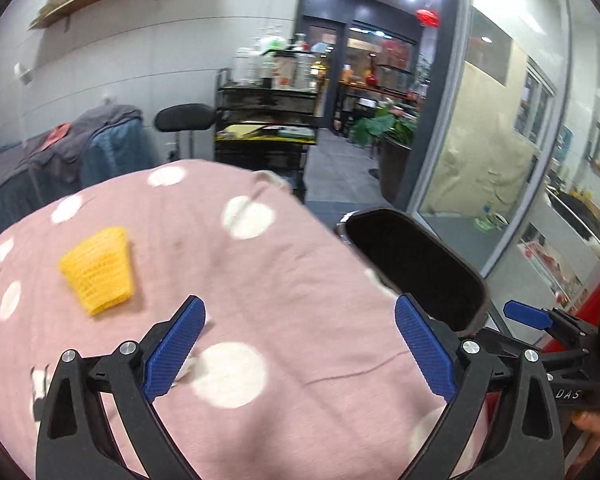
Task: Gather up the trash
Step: 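Move both open tools back over the table, then grasp the crumpled white wrapper with the right tool while the left tool grasps the yellow foam net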
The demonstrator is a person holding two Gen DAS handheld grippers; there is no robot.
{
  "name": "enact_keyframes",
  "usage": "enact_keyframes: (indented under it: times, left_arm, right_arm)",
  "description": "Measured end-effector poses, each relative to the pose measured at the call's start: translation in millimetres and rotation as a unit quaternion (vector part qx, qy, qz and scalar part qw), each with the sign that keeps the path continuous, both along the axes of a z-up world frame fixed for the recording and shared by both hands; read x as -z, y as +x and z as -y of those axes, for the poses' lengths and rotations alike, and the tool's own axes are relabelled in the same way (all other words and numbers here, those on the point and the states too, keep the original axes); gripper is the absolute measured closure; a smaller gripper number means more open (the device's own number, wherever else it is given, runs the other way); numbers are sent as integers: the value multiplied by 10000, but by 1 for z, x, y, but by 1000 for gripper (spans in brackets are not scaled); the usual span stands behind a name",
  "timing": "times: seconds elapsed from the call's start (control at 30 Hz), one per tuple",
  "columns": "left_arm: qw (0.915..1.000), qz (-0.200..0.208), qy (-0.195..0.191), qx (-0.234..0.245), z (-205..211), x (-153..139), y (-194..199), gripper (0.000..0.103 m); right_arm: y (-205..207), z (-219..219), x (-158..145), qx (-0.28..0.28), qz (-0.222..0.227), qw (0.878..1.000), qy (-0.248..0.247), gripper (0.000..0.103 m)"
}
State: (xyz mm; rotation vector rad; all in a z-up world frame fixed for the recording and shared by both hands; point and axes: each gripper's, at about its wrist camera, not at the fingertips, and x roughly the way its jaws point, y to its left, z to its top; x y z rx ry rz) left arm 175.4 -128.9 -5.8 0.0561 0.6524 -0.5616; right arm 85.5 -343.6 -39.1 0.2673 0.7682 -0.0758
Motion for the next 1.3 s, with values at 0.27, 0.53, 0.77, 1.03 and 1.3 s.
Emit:
enact_keyframes:
  times: [0.27, 0.53, 0.77, 1.03, 1.3]
  left_arm:
    - [9938, -201, 12, -1095, -87, 22, 10, 9]
    - [9810, -328, 463, -1853, -140, 37, 20, 9]
    - [9758, -438, 447, -2093, -173, 40, 26, 9]
    - [9768, -527, 331, -2049, -180, 39, 44, 10]
    - [9821, -664, 193, -1752, -176, 39, 76, 14]
  right_arm:
    - [39, -64, 8, -784, -261, 9966, 61, 12]
    - [86, -127, 23, -1437, -758, 9867, 104, 12]
    - [136, -170, 36, -1864, -1233, 9740, 370, 12]
    - [189, -206, 59, -2017, -1811, 9623, 214, 27]
    - [202, -211, 76, -2170, -2082, 9524, 495, 75]
